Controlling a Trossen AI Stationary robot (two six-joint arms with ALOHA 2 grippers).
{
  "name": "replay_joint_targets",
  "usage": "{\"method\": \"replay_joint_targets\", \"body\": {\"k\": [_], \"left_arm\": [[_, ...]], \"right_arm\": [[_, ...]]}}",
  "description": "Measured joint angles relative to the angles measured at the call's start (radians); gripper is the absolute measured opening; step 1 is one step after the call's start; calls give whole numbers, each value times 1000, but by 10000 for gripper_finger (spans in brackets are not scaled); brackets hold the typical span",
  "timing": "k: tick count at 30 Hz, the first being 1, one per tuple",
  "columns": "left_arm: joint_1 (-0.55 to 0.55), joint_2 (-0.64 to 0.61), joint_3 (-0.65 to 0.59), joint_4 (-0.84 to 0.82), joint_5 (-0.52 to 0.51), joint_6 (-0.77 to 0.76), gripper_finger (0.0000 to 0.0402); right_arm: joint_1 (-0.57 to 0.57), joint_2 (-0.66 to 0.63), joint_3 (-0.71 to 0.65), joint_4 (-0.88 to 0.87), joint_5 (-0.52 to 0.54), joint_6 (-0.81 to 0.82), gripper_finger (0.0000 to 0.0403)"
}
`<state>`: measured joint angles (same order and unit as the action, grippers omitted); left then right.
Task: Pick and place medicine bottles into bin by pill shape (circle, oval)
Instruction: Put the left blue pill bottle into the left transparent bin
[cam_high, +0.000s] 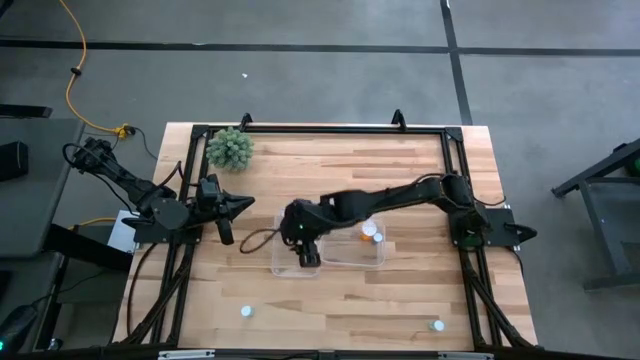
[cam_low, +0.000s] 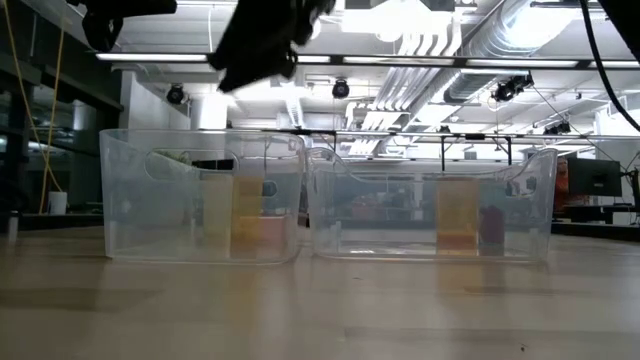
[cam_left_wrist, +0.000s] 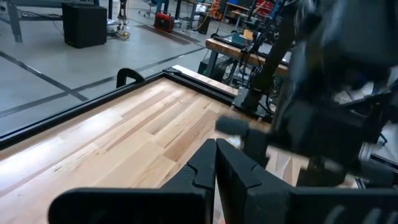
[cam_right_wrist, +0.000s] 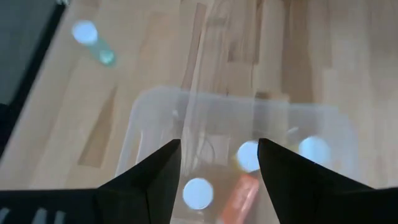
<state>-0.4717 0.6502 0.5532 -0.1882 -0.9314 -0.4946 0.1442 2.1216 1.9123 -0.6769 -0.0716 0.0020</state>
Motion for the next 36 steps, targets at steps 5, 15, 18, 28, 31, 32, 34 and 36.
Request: {"method": "replay_joint_targets", "body": {"k": [5, 15, 18, 28, 31, 32, 34, 36], "left_arm": [[0, 0, 0, -3, 1, 0, 0], [0, 0, 0, 0, 21, 0, 0], [0, 2, 0, 8, 53, 11, 0], [60, 90, 0, 260, 151, 210, 0], [128, 144, 0, 419, 319, 262, 0], [151, 165, 0, 466, 376, 269, 0], [192, 208, 0, 573, 483, 280, 0], [227, 249, 0, 692, 575, 291, 0]], "right_arm": [[-10, -3, 126, -202, -8, -94, 206], [7, -306, -348, -133, 11, 39, 206], [31, -488, -578, 29, 83, 184, 206], [153, -985, -1055, 524, 418, 519, 206], [165, -1052, -1120, 642, 466, 501, 206], [165, -1065, -1136, 666, 469, 484, 206], [163, -1083, -1159, 719, 469, 431, 206], [163, -1091, -1164, 739, 464, 378, 206]]}}
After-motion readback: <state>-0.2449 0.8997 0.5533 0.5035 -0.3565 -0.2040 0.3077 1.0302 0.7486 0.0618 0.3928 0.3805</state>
